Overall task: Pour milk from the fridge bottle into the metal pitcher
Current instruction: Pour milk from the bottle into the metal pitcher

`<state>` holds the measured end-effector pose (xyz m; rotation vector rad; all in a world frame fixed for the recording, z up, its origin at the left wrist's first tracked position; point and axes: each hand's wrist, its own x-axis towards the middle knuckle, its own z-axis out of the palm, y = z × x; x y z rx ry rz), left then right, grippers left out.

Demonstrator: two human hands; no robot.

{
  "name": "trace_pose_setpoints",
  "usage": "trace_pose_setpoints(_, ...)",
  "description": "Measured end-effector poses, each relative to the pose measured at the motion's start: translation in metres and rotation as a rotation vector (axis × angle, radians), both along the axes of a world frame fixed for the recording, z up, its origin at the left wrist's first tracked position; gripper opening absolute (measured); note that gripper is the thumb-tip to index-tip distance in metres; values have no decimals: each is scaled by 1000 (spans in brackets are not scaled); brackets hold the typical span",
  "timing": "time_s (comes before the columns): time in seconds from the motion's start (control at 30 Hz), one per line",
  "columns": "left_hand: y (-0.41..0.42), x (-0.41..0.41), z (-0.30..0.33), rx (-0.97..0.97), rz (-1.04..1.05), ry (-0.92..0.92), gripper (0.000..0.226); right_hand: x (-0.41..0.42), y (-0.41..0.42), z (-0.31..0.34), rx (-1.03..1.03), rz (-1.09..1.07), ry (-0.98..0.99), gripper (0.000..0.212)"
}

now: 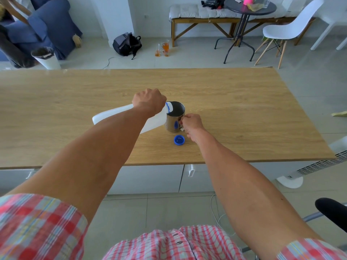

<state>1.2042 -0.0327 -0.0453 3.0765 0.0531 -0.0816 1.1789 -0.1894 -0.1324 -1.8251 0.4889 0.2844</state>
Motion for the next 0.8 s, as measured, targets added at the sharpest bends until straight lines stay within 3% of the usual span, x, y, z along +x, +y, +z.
trace_pose_setpoints(0.8, 0, 2, 2, -1, 0, 20, 25, 1, 1, -1, 10, 3, -11, 21)
